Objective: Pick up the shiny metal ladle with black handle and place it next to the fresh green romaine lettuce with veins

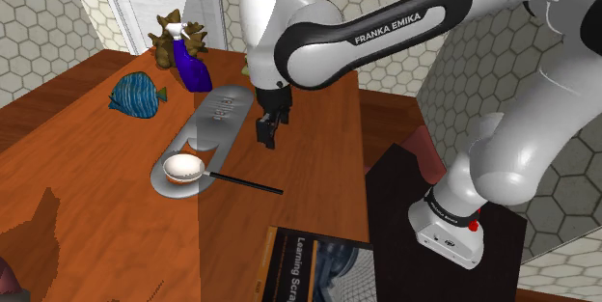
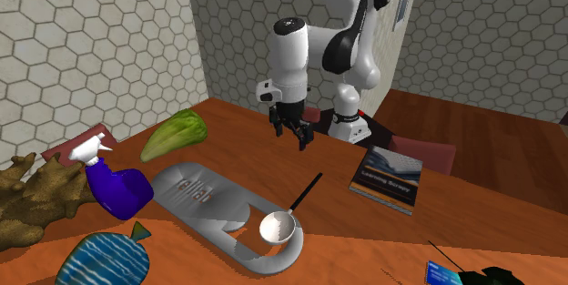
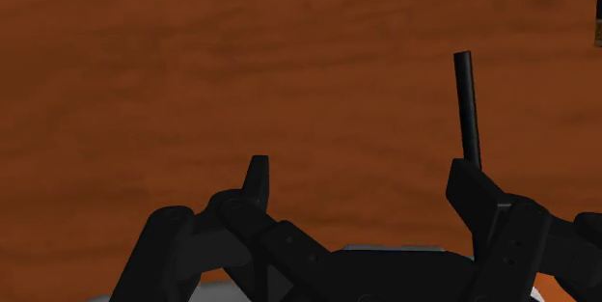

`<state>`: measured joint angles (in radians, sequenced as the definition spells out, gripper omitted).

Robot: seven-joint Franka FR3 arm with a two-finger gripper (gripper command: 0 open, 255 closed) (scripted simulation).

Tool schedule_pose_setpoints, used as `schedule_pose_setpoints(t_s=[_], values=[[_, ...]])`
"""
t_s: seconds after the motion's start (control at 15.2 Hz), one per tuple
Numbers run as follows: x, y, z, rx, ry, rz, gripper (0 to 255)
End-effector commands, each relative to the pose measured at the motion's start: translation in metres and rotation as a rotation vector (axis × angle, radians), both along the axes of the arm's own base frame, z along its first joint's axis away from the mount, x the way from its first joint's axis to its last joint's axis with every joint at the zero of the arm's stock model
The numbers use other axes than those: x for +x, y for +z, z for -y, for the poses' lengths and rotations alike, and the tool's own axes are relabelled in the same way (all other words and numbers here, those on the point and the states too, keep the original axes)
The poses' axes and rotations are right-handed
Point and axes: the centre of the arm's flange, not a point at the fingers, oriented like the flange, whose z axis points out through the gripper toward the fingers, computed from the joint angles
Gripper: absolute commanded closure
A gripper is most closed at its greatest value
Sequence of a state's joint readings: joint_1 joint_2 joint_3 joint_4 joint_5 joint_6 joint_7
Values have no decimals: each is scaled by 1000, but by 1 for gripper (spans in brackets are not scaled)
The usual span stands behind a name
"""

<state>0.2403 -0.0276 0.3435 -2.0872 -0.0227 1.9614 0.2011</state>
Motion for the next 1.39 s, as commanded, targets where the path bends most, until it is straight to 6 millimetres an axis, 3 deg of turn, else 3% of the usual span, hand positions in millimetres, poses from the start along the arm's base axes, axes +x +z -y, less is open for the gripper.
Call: schedule_pose_setpoints(t_s=[0.0, 0.66, 1.12, 1.32], values=[[8, -9, -24, -2, 31, 9, 0], [27, -54, -146, -19, 182, 47, 0], [27, -91, -142, -19, 182, 47, 0], [27, -94, -142, -19, 182, 47, 0]])
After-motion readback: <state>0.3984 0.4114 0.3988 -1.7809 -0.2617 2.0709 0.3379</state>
